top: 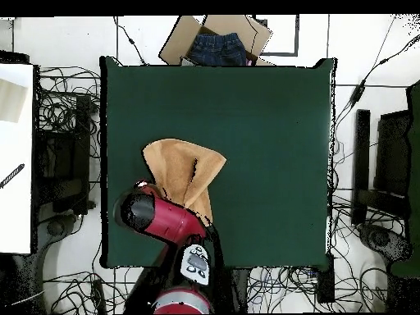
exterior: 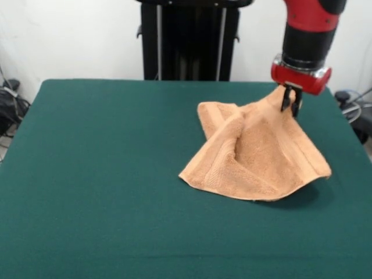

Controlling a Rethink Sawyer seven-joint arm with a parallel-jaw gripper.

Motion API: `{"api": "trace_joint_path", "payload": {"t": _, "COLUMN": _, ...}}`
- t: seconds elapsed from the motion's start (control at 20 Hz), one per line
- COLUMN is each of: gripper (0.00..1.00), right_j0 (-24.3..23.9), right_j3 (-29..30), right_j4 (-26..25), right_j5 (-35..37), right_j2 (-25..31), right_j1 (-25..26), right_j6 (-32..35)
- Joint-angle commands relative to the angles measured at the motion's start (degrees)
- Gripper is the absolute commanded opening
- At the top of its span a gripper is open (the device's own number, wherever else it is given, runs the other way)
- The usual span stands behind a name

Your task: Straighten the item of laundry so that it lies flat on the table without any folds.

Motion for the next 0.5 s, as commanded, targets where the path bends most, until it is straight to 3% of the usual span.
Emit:
{"api": "trace_joint_path", "payload": {"t": 0.05, "gripper": 0.0, "right_j0": -3.2, "right_j3": 5.1, "right_j4": 3.0, "right_j5": -4.0, "right_j2": 6.3, "right_j1": 1.4, "right_j6": 15.5}}
{"api": "trace_joint_path", "payload": {"t": 0.5, "gripper": 0.0, "right_j0": -6.3, "right_j3": 5.5, "right_j4": 1.5, "right_j5": -7.7, "right_j2": 8.9, "right_j1": 3.4, "right_j6": 14.9}}
